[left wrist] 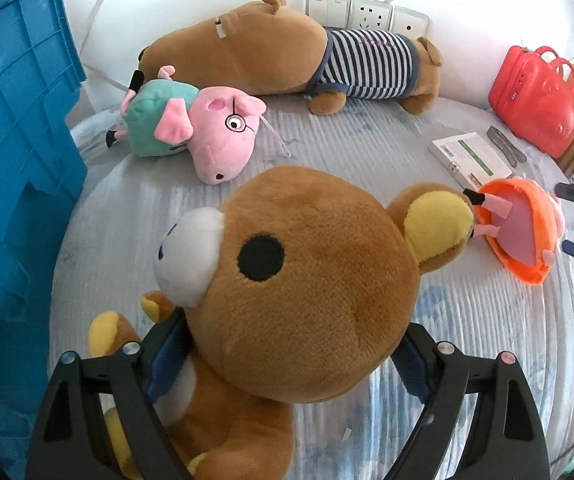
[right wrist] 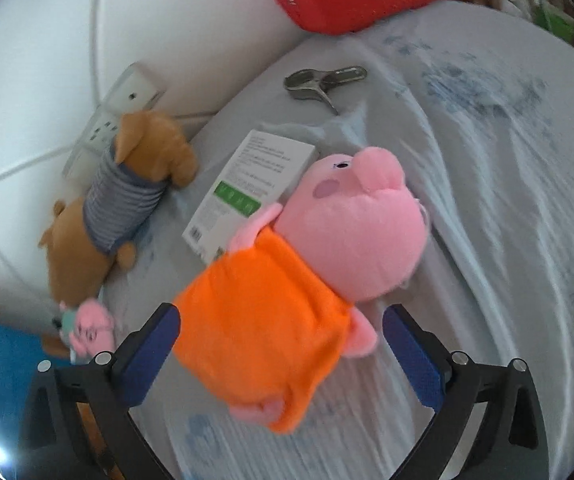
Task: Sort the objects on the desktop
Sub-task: 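Lift the orange-dress pig with the right tool while the left tool lifts the brown bear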
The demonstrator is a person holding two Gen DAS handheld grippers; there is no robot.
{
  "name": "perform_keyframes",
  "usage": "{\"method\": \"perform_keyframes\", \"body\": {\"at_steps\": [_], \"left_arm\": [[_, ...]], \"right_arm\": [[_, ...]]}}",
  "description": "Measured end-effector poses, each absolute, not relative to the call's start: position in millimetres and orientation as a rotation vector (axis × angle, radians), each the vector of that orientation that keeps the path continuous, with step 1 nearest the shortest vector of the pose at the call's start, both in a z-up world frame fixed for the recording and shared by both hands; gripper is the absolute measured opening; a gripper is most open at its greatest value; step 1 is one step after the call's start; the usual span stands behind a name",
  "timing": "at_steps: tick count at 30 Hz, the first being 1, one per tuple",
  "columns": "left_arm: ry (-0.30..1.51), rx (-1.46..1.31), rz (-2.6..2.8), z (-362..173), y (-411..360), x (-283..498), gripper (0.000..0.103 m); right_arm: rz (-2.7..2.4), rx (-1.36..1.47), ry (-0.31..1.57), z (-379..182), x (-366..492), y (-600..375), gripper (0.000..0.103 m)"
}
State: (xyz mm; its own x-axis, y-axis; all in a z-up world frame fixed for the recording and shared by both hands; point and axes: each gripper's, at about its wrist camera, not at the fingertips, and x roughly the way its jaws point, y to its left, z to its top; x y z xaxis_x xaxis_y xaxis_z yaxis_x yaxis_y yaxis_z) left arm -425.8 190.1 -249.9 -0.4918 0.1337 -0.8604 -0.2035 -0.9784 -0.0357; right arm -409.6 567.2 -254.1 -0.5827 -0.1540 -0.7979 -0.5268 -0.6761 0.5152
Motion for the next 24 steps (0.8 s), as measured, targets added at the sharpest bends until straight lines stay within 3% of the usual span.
{"method": "perform_keyframes", "body": {"at_steps": [4,6,8,10,14,24], "left_arm": [[0.078,-1.453,2.558,-250.2,184.9,-433.1,0.088],[0.063,-1.453,2.563,-250.3,182.1,-437.1,0.088],[0.04,-1.453,2.572,-249.1,177.4,-440.1,0.088],[0.023,-1.446,2.581,-246.3,175.1,-440.6,0.088],[0.012,-1.409,2.594,-232.6,179.5,-432.5,0.088],[-0.022,-1.235,2.645,-158.1,183.4,-369.0,0.088]], "right_arm": [[2.281,-1.309,1.162,-280.3,-439.3,564.0,0.103],[2.326,-1.362,1.04,-291.8,-459.4,554.2,0.102],[2.43,-1.377,0.844,-286.4,-466.3,540.4,0.093],[2.522,-1.389,0.677,-273.7,-465.0,526.9,0.084],[2.637,-1.352,0.492,-244.3,-447.4,510.9,0.082],[2.9,-1.225,0.362,-153.0,-371.0,459.7,0.08]]}}
